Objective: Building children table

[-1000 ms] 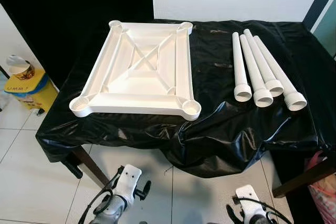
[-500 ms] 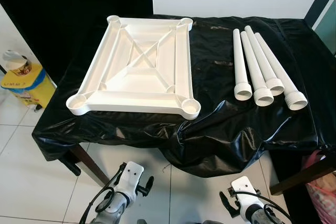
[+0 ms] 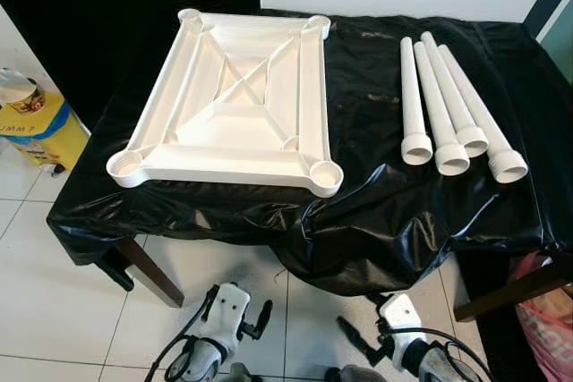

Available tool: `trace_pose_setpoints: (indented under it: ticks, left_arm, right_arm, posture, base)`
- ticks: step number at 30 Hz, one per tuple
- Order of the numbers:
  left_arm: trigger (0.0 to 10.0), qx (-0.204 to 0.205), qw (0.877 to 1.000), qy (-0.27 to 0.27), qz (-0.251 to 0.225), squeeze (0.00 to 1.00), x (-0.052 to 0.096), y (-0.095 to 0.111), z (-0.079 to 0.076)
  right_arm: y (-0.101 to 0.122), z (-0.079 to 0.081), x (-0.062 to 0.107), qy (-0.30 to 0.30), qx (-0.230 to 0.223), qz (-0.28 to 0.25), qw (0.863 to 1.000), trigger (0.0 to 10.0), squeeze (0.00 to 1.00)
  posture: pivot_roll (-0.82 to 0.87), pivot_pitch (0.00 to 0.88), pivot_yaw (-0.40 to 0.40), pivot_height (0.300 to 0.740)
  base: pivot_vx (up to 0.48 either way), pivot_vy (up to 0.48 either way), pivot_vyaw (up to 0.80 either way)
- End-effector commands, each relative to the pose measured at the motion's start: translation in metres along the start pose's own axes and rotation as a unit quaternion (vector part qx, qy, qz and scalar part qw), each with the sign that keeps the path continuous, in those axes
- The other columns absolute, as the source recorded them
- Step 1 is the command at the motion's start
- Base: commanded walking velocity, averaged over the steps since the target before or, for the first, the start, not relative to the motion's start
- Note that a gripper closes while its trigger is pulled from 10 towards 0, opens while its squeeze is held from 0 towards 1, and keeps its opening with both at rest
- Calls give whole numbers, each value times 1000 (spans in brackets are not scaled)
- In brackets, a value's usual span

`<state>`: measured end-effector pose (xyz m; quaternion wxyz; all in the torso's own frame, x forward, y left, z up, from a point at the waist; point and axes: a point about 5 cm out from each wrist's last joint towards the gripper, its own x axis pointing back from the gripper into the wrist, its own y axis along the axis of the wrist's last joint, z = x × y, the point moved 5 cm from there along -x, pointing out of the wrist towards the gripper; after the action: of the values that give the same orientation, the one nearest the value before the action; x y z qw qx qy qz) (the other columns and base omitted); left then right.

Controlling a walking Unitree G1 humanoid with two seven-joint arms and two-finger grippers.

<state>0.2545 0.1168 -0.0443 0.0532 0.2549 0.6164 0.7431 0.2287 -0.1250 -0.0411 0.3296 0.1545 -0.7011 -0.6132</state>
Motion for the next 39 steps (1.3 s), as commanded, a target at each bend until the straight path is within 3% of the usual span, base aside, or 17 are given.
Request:
trace_pose_setpoints:
  ticks: [1, 4, 6, 7, 9, 15, 19, 21, 22, 24, 27, 28, 29, 31, 33, 37, 39]
  left_arm:
    - [10000, -10, 944, -329, -4, 0, 27, 0, -63]
    - [10000, -22, 935, -353, -10, 0, 33, 2, -66]
    - [10000, -46, 916, -399, -19, 0, 47, 8, -72]
    - [10000, -46, 916, -399, -19, 0, 47, 8, -72]
    - [10000, -72, 898, -433, -29, 0, 58, 15, -73]
    - [10000, -83, 878, -470, -38, 0, 71, 30, -72]
    - [10000, -75, 876, -473, -52, 0, 73, 45, -66]
    - [10000, -72, 885, -455, -70, 0, 67, 59, -57]
    - [10000, -72, 885, -455, -70, 0, 67, 59, -57]
    - [10000, -61, 899, -422, -100, 0, 57, 83, -36]
    - [10000, -54, 901, -416, -112, 0, 54, 92, -27]
    - [10000, -33, 906, -398, -142, 0, 51, 112, -16]
    - [10000, -16, 907, -389, -160, 0, 50, 125, -9]
    - [10000, -16, 907, -389, -160, 0, 50, 125, -9]
    - [10000, 25, 907, -367, -207, 0, 51, 153, 0]
    - [10000, 77, 907, -325, -256, 0, 49, 177, 9]
    - [10000, 81, 909, -312, -264, 0, 47, 181, 11]
  right_arm:
    - [-1, 10, 5, 43, -8, 0, 999, 10000, 0]
    - [4, 19, 8, 83, -8, -9, 996, 10000, 0]
    - [14, 34, 16, 157, 1, -23, 987, 10000, 0]
    - [14, 34, 16, 157, 1, -23, 987, 10000, 0]
    - [21, 41, 26, 215, 11, -25, 976, 10000, 0]
    - [29, 35, 40, 267, 33, -15, 963, 10000, 0]
    - [38, 22, 44, 269, 36, -16, 962, 10000, 0]
    - [50, 3, 40, 238, 39, -29, 970, 10000, 0]
    - [50, 3, 40, 238, 39, -29, 970, 10000, 0]
    - [69, -26, 35, 174, 34, -59, 982, 10000, 0]
    - [74, -34, 34, 159, 29, -67, 985, 10000, 0]
    - [87, -46, 31, 125, 22, -94, 987, 10000, 0]
    - [96, -53, 30, 106, 17, -111, 988, 10000, 0]
    - [96, -53, 30, 106, 17, -111, 988, 10000, 0]
    - [119, -72, 26, 38, -1, -166, 985, 10000, 0]
    - [136, -85, 19, -37, -45, -208, 976, 10000, 0]
    - [138, -87, 17, -52, -56, -213, 974, 10000, 0]
  posture:
    - [-54, 114, -11, 740]
    - [-51, 118, -7, 740]
    - [-52, 121, -1, 740]
    - [-52, 121, -1, 740]
    - [-51, 121, 1, 740]
    - [-53, 116, 1, 740]
    - [-53, 110, -2, 740]
    - [-53, 108, -2, 740]
    - [-53, 108, -2, 740]
    - [-54, 101, -3, 740]
    - [-54, 101, -3, 740]
    - [-49, 92, -3, 740]
    - [-49, 92, -3, 740]
    - [-49, 92, -3, 740]
    - [-48, 88, 2, 740]
    - [-50, 81, 7, 740]
    - [-50, 80, 7, 740]
  base:
    - [0, 0, 0]
    - [0, 0, 0]
    - [0, 0, 0]
    - [0, 0, 0]
    - [0, 0, 0]
    - [0, 0, 0]
    - [0, 0, 0]
    - [0, 0, 0]
    - [0, 0, 0]
    - [0, 0, 0]
    - [0, 0, 0]
    - [0, 0, 0]
    - [0, 0, 0]
    - [0, 0, 0]
    - [0, 0, 0]
    - [0, 0, 0]
    - [0, 0, 0]
